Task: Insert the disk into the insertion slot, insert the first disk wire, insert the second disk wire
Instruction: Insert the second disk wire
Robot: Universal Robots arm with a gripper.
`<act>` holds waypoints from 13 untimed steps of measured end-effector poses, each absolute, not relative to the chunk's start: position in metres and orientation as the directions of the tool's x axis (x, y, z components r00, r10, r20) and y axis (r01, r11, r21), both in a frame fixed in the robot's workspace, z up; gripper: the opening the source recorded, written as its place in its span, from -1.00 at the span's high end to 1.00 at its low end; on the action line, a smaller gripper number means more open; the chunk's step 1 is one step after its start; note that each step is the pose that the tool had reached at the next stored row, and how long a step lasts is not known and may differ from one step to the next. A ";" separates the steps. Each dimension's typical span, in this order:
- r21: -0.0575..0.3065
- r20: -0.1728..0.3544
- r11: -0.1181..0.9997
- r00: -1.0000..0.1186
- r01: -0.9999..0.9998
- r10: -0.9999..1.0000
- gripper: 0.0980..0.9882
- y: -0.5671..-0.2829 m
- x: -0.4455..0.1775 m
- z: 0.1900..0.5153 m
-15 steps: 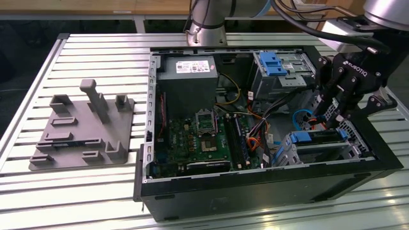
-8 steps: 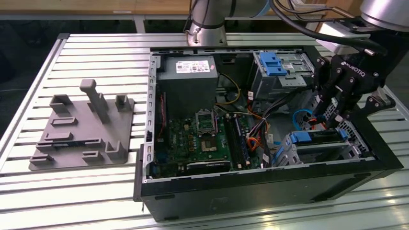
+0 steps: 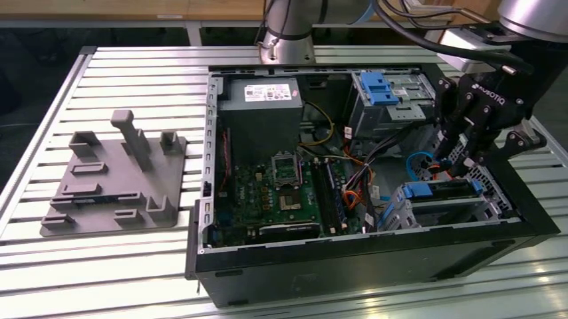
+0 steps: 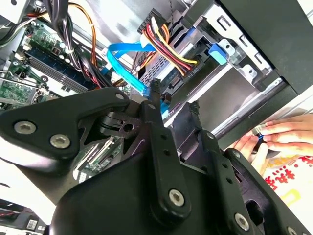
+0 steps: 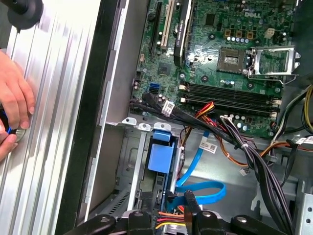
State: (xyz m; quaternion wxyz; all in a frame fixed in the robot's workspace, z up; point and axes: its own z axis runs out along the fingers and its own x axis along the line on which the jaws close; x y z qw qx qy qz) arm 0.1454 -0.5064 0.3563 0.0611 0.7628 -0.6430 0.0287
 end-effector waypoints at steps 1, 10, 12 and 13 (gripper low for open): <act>0.056 0.122 -0.165 0.171 -0.985 -0.978 0.35 -0.506 0.145 0.356; 0.056 0.123 -0.126 0.132 -0.990 -0.984 0.35 -0.506 0.145 0.356; 0.056 0.123 -0.114 0.120 -0.992 -0.985 0.35 -0.506 0.145 0.355; 0.056 0.123 -0.110 0.116 -0.992 -0.986 0.35 -0.506 0.145 0.355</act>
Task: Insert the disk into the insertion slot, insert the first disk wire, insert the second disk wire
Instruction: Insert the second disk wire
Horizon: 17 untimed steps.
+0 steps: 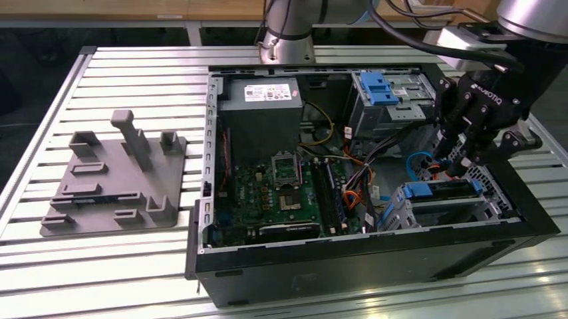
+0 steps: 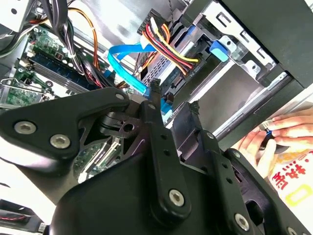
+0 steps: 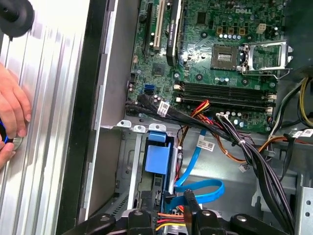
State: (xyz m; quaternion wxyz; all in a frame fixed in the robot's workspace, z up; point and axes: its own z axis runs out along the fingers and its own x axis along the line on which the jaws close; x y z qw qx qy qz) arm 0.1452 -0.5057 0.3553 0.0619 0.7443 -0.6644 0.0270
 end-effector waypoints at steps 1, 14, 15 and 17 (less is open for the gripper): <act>0.056 0.123 -0.106 0.112 -0.993 -0.986 0.35 -0.506 0.145 0.355; 0.056 0.123 -0.079 0.086 -0.995 -0.989 0.55 -0.506 0.145 0.355; 0.056 0.123 -0.079 0.085 -0.995 -0.989 0.55 -0.506 0.145 0.355; 0.056 0.123 -0.078 0.085 -0.995 -0.989 0.55 -0.506 0.145 0.354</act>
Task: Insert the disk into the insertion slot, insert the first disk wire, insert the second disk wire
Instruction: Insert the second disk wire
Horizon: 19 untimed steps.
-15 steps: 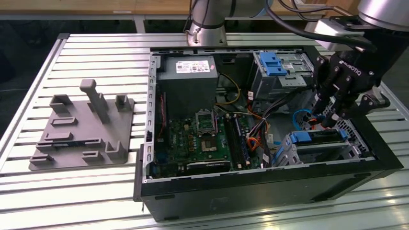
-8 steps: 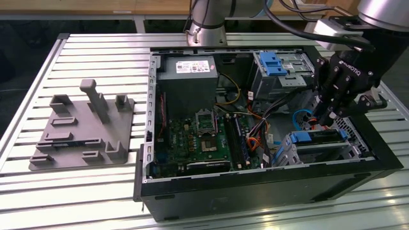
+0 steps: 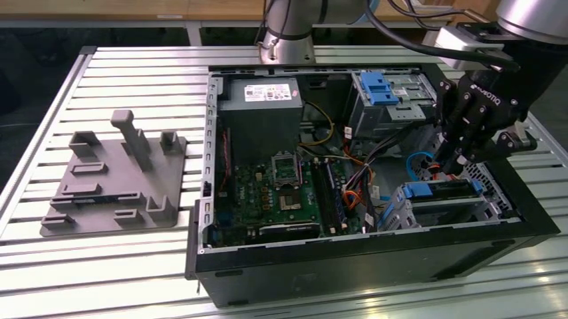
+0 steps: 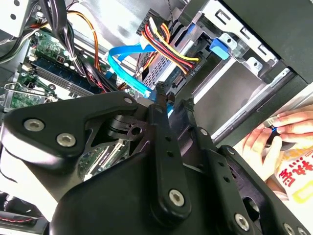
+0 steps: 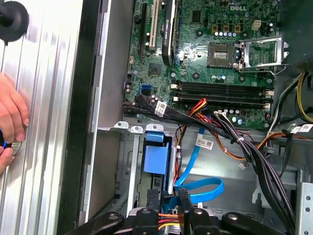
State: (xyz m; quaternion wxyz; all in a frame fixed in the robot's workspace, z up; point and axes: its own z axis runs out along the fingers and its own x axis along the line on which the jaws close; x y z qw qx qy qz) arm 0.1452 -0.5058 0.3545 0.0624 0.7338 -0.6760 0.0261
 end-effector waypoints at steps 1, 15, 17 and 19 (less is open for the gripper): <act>0.056 0.123 -0.078 0.084 -0.995 -0.989 0.55 -0.506 0.145 0.354; 0.056 0.123 -0.077 0.083 -0.995 -0.989 0.86 -0.506 0.145 0.354; 0.056 0.123 -0.077 0.083 -0.995 -0.989 0.86 -0.506 0.145 0.354; 0.055 0.122 -0.077 0.083 -0.996 -0.989 0.86 -0.506 0.145 0.354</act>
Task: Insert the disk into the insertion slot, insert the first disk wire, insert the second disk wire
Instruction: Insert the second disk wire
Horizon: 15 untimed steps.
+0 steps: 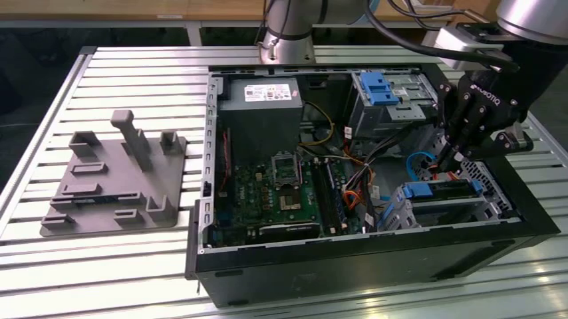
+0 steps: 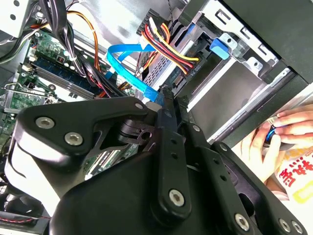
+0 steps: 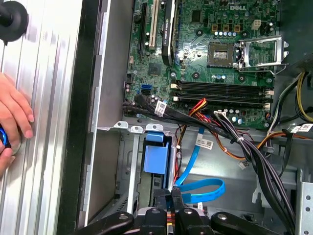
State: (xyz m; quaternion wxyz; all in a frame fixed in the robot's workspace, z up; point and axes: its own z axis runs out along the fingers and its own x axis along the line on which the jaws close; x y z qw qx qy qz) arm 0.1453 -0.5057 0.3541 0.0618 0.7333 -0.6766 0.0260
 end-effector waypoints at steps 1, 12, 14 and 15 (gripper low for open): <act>0.052 0.118 -0.077 0.083 -0.996 -0.990 0.86 -0.506 0.145 0.354; 0.030 0.047 -0.063 0.064 -0.998 -0.997 0.86 -0.508 0.145 0.354; 0.030 0.046 -0.035 0.036 -0.999 -0.998 0.86 -0.508 0.145 0.354; 0.030 0.047 -0.018 0.019 -0.999 -0.999 0.86 -0.508 0.145 0.354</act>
